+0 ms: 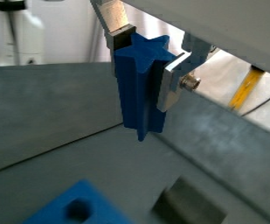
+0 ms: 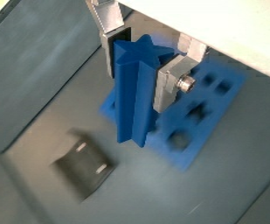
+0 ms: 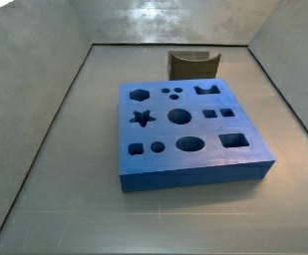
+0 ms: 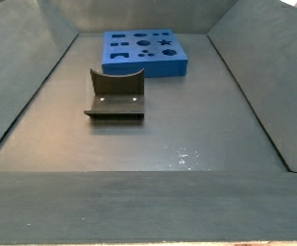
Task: Pick up the star object. Move up. Place the star object on the fixture. Regrasp the star object. Move to above the board. Insert the star object.
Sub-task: Move to above the board.
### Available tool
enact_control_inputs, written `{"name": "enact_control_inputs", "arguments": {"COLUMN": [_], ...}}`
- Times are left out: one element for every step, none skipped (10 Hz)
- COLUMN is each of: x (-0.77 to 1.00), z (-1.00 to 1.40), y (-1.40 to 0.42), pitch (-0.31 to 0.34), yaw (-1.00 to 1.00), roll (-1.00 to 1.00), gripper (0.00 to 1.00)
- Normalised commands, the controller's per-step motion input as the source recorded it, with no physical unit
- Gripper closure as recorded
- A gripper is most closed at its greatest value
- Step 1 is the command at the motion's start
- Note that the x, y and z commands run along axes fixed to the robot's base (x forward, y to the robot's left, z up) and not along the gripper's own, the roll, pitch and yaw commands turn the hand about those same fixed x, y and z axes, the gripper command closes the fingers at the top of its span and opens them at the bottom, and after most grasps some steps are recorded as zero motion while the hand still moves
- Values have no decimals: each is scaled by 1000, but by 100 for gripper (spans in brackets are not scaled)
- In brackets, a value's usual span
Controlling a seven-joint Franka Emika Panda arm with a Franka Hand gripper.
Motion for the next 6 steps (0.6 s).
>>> {"name": "enact_control_inputs", "arguments": {"x": [-293, -205, -146, -117, -91, -75], "z": [176, 108, 59, 35, 26, 11], "y": [-886, -516, -276, -170, -75, -45], "pitch": [-76, -80, -84, -95, -86, -73], "yaw": [-66, -65, -64, -65, -38, -27], "roll": [-1000, -1000, -1000, -993, -676, -460], "gripper": [100, 100, 100, 100, 100, 100]}}
